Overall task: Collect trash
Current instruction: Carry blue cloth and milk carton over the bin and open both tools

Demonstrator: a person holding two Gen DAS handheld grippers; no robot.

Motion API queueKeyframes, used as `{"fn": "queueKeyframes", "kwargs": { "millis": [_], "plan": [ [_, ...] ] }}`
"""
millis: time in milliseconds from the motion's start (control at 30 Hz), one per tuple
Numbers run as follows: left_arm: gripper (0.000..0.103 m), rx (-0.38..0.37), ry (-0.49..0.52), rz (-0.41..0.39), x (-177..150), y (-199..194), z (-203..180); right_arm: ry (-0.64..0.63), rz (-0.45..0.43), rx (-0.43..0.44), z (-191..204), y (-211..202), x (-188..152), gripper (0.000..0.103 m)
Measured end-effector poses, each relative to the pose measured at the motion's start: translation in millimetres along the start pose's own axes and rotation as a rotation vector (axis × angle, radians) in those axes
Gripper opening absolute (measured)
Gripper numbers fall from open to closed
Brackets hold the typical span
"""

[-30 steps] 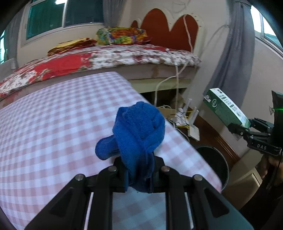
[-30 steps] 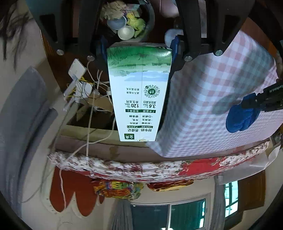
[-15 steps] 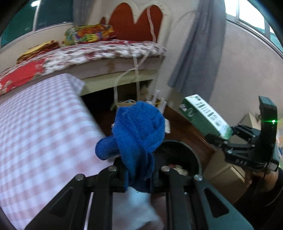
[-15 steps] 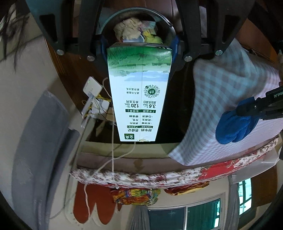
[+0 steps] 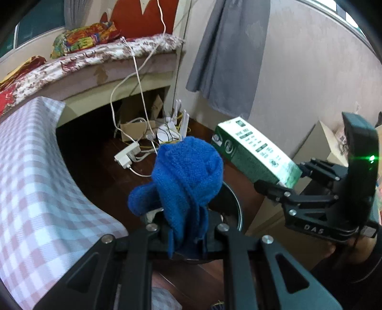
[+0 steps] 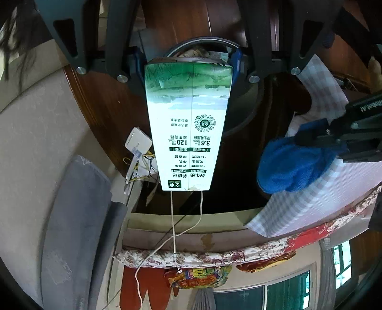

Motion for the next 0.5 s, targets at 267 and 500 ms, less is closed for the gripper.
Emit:
{"fn": "queueKeyframes", "kwargs": {
  "millis": [267, 500],
  "plan": [
    [0.018, 0.012, 0.010, 0.055, -7, 27, -6, 0.015, 0.042, 0.006, -9, 15, -16, 0.056],
    [0.018, 0.019, 0.011, 0.112, -19, 52, -5, -0.007, 0.096, 0.020, -8, 34, -28, 0.056]
  ]
}}
Point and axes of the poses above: each gripper's, at about its wrist camera, not at the fingertips, and y roughly the way its jaws point, z to its left, x to its top, the point moved 4 cm from there along y, roughly the way its jaws point, and after that the axes turned 3 degrees about -y, right-handed, at the moved point
